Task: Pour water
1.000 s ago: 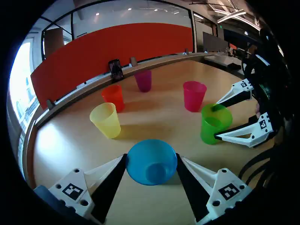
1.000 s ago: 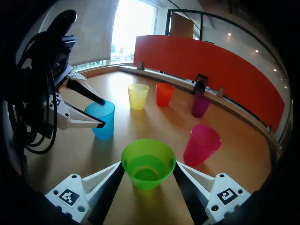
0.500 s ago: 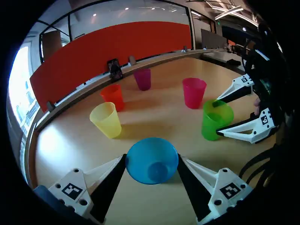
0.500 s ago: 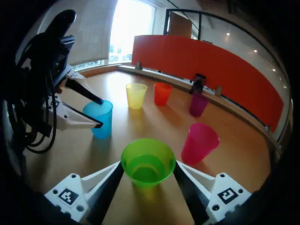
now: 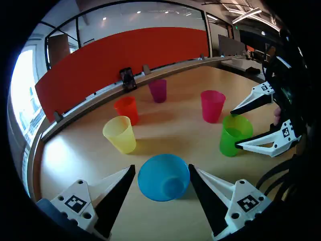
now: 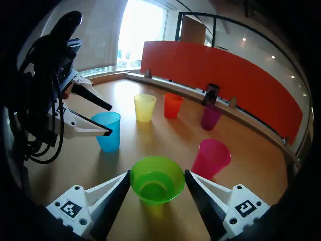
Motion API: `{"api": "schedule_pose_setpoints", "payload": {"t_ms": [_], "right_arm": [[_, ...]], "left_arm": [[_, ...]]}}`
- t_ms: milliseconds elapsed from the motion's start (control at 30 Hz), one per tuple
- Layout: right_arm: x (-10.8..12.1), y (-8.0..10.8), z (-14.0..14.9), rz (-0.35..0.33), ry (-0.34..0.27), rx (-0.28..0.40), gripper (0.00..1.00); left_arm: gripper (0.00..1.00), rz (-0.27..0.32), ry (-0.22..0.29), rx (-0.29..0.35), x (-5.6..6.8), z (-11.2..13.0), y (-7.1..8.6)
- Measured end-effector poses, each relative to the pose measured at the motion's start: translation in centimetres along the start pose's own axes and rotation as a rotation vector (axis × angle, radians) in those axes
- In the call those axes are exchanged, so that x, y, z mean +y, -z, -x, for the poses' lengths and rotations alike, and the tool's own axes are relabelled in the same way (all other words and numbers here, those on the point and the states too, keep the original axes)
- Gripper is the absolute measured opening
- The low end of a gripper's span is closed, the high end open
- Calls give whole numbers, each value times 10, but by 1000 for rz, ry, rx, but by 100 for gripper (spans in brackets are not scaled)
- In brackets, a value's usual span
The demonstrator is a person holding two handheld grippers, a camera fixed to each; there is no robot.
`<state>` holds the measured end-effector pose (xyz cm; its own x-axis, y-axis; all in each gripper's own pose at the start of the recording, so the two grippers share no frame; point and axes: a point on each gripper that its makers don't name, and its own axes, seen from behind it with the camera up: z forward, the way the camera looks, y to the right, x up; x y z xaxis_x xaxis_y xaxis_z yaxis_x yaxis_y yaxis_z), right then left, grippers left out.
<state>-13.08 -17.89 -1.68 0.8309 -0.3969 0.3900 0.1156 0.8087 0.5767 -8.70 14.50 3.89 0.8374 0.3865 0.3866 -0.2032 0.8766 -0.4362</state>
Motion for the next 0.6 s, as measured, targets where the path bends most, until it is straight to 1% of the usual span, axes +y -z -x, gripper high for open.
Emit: {"api": "schedule_pose_setpoints", "payload": {"t_ms": [100, 200, 400, 600], "right_arm": [[0, 1, 0, 1, -3, 0, 100], [0, 3, 0, 1, -3, 2, 100], [1, 7, -1, -2, -4, 1, 100], [0, 11, -4, -2, -9, 6, 100]], "left_arm": [[97, 2, 9, -2, 0, 1, 0], [97, -1, -1, 3, 1, 0, 2], [97, 7, -18, 10, 6, -5, 4], [97, 13, -7, 21, 9, -11, 7]]}}
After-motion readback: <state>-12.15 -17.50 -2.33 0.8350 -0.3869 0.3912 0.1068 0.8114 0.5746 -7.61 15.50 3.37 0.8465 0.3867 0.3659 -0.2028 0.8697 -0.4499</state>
